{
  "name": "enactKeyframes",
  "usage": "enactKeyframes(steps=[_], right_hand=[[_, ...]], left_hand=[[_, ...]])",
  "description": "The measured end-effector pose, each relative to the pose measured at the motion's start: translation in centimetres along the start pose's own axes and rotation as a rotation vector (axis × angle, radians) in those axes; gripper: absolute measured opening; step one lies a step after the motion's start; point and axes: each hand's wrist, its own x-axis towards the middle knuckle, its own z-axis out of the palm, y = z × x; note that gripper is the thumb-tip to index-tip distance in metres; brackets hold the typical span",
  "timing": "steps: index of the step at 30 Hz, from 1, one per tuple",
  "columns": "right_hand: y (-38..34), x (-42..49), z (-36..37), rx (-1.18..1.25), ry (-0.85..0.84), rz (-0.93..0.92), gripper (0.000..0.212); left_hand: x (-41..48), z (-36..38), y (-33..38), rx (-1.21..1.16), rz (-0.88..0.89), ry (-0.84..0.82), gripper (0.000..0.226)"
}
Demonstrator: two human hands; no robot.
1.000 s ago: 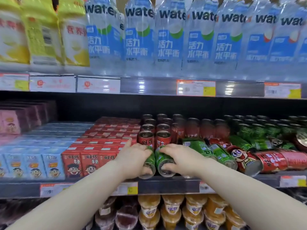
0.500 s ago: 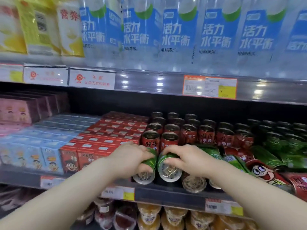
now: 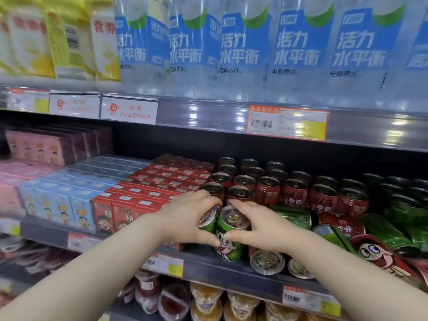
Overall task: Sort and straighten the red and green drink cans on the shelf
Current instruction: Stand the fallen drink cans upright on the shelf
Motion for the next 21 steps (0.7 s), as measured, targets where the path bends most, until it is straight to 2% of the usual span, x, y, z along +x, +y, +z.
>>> enactKeyframes(steps=[2,5,7,10,13,16,21], right_hand=[[-0.2,0.2,-0.1,-0.008,-0.023,0.012,0.088],[-0.1,-0.2,-0.7,0.012,-0.092,0.004,0.093],[0.5,-1.2,-1.2,-0.055,-0.125,-0.022,0.101],[1.9,-2.6,-1.7,-0.227,-0.142,0.000,0.106],[3.0,-3.5,-1.4,-0.333,-0.147,0.008,0.104],[3.3,-3.9,-1.1,-0.327,-0.100,-0.019,0.092],[4.2,-2.9,-3.1,-0.023,-0.124,0.024,0.051]], left_hand=[[0.3,-0.5,0.1,0.066,-0.017,-0.061,0.086],[1.3,-1.5,0.2,-0.009,-0.060,-0.204,0.086],[1.5,-1.8,0.4,-0.039,-0.088,-0.241,0.088],[1.3,-1.4,1.6,-0.028,-0.088,-0.183,0.090],[1.5,-0.2,3.9,-0.003,-0.010,-0.082,0.089],[2.0,1.0,4.9,0.124,0.033,-0.002,0.077],[1.9,1.1,4.5,0.136,0.043,-0.024,0.076]])
